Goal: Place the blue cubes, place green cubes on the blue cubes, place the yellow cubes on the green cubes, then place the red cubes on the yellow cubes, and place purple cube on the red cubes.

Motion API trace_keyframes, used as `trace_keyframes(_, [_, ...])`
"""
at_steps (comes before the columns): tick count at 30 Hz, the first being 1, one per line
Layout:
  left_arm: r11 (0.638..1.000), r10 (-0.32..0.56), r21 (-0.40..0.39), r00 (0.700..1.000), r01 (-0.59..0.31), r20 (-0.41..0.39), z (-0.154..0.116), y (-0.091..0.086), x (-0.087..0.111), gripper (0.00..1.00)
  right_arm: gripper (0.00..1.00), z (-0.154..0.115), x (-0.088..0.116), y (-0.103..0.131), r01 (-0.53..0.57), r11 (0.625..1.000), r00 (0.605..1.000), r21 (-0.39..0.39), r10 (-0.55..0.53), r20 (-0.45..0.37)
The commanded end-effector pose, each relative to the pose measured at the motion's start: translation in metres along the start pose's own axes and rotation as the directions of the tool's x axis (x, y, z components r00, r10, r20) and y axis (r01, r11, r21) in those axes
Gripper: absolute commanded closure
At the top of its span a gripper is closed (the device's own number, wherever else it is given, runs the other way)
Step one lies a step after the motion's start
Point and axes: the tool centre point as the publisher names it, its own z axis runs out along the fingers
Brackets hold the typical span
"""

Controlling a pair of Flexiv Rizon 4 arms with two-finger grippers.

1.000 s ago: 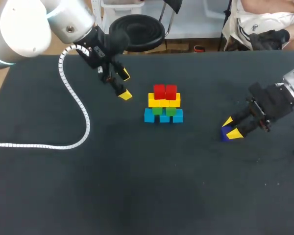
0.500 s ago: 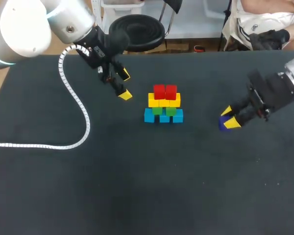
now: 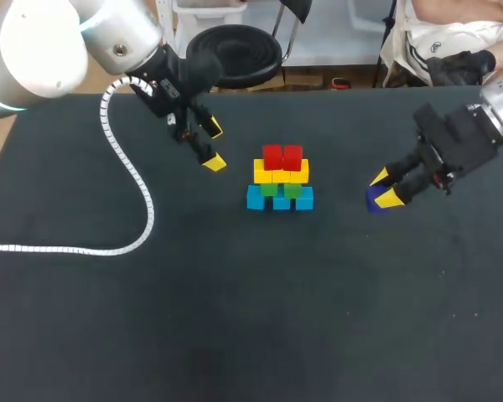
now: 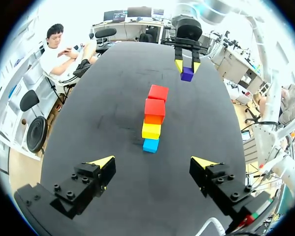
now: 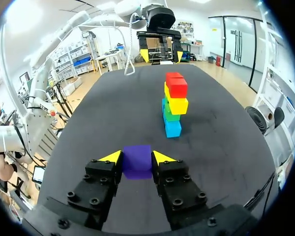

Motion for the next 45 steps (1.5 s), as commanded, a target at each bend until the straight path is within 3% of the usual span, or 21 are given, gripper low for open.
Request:
trace_keyframes(1, [1.0, 0.002, 0.003, 1.0, -0.002, 0.0, 0.0, 0.002, 0.0, 0.0, 1.0, 0.0, 0.0, 0.001, 0.0, 1.0, 1.0, 0.002, 0.0, -0.001])
trace_keyframes(17, [1.0, 0.002, 0.003, 1.0, -0.002, 0.0, 0.0, 0.002, 0.0, 0.0, 1.0, 0.0, 0.0, 0.001, 0.0, 1.0, 1.0, 0.002, 0.0, -0.001])
trace_keyframes(22, [1.0, 0.002, 0.003, 1.0, -0.002, 0.0, 0.0, 0.002, 0.0, 0.0, 1.0, 0.007, -0.033, -0.034, 0.069, 0.998, 0.997, -0.015, -0.069, -0.037])
trace_keyframes(27, [1.0, 0.002, 0.003, 1.0, -0.002, 0.0, 0.0, 0.002, 0.0, 0.0, 1.0, -0.004, -0.065, -0.049, 0.127, 0.992, 0.988, 0.017, -0.125, -0.092])
trace_keyframes(37, [1.0, 0.002, 0.003, 1.0, -0.002, 0.0, 0.0, 0.002, 0.0, 0.0, 1.0, -0.01, -0.113, -0.056, 0.165, 0.985, 0.973, 0.049, -0.154, -0.171])
trace_keyframes(45, [1.0, 0.002, 0.003, 1.0, -0.002, 0.0, 0.0, 0.002, 0.0, 0.0, 1.0, -0.001, -0.131, -0.05, 0.206, 0.978, 0.969, 0.027, -0.2, -0.147])
